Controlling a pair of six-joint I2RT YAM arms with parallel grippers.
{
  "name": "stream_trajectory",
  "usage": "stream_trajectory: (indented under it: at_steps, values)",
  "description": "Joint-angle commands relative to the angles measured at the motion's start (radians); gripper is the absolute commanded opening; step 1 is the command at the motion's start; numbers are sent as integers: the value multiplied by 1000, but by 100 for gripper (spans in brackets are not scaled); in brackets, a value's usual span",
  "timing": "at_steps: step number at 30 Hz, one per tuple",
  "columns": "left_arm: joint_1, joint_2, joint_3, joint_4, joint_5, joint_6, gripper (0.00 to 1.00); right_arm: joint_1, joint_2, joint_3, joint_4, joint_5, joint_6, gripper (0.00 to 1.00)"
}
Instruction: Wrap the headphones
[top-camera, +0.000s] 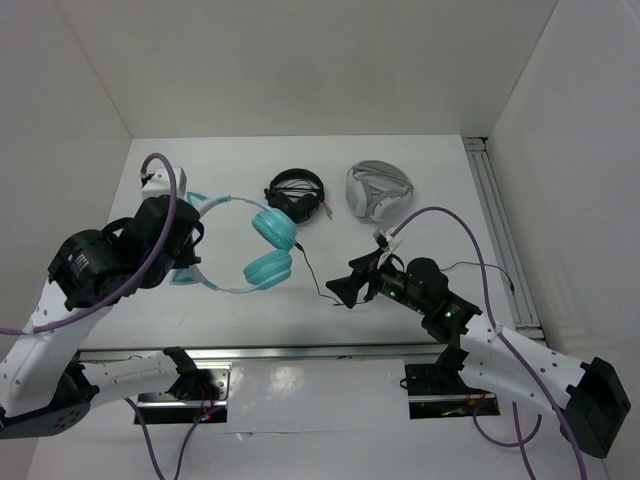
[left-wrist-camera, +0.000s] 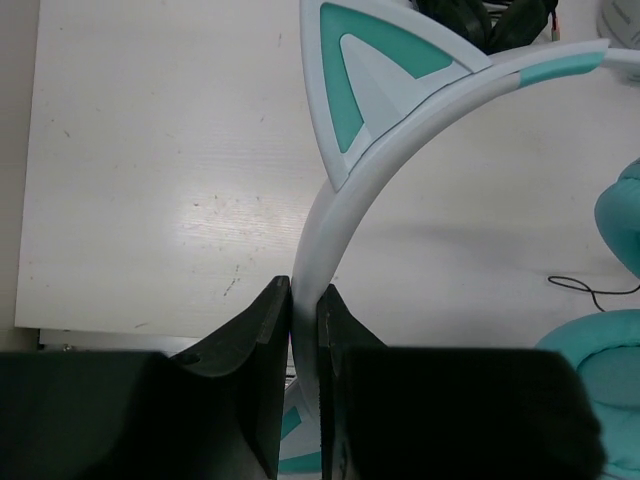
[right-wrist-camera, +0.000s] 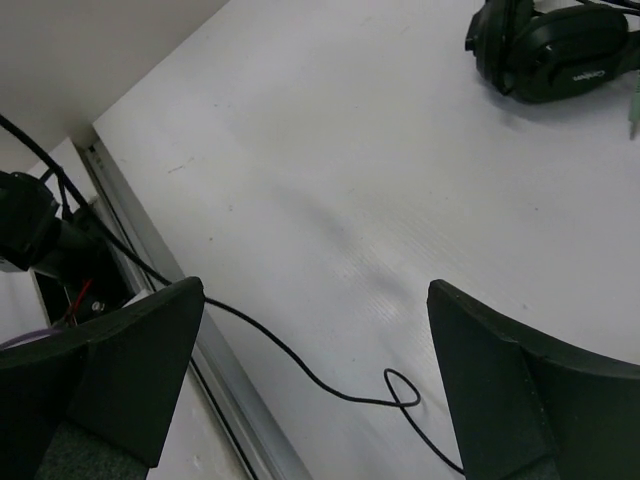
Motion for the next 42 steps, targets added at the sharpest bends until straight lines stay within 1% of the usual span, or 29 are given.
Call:
stream_trajectory:
  at_steps: [1, 3, 5, 7, 8, 10, 13, 15, 16, 17, 18, 19, 22, 23, 25, 27, 30, 34, 35, 38, 40, 41, 42]
  values:
    - [9, 1, 52, 42, 48, 44, 0, 7, 54, -12, 239, -77, -21, 98]
    - [9, 10, 67, 42, 48, 44, 0, 7, 99, -12, 282, -104, -21, 96]
    - [18, 10, 87, 42, 57, 53, 0, 7, 122, -12, 300, -140, -12, 92]
    - [18, 19, 87, 42, 58, 53, 0, 7, 122, -26, 334, -195, -12, 88]
    - [18, 19, 96, 42, 58, 53, 0, 7, 122, -41, 348, -211, -12, 88]
    - [27, 30, 106, 42, 67, 53, 0, 7, 134, -61, 371, -222, -3, 86]
    - [28, 39, 125, 42, 67, 53, 0, 7, 134, -89, 371, -231, -3, 80]
    - [37, 48, 126, 42, 67, 62, 0, 7, 78, -113, 371, -175, 16, 80]
    - [37, 48, 126, 42, 67, 62, 0, 7, 47, -126, 371, -138, 34, 83]
    - [37, 57, 126, 42, 67, 62, 0, 7, 13, -138, 371, -46, 46, 83]
    - [46, 57, 126, 42, 67, 62, 0, 7, -22, -150, 371, -21, 46, 84]
    - [46, 57, 126, 42, 67, 62, 0, 7, -92, -161, 371, -6, 46, 84]
    - [58, 68, 126, 42, 58, 62, 0, 7, -172, -161, 321, -38, 27, 86]
    - [58, 68, 126, 42, 48, 62, 0, 7, -173, -152, 270, -59, 1, 86]
    - [96, 96, 135, 42, 48, 53, 0, 7, -173, -143, 226, -113, 0, 86]
    - [106, 108, 147, 42, 71, 62, 0, 7, -151, -143, 204, -154, -9, 86]
    - [115, 108, 168, 51, 93, 62, 0, 7, -90, -152, 195, -127, -18, 86]
    - [124, 108, 193, 51, 104, 62, 0, 7, 4, -190, 257, -91, -18, 86]
    - [124, 108, 205, 51, 94, 62, 0, 7, 48, -199, 274, -76, -18, 86]
    - [149, 119, 227, 42, 113, 82, 0, 7, 139, -209, 371, -42, -30, 86]
    - [161, 119, 237, 42, 122, 91, 0, 7, 186, -209, 405, -42, -30, 81]
    - [173, 119, 238, 42, 122, 91, 0, 7, 230, -209, 447, -53, -30, 78]
    - [173, 119, 238, 42, 122, 100, 0, 7, 252, -209, 467, -76, -30, 74]
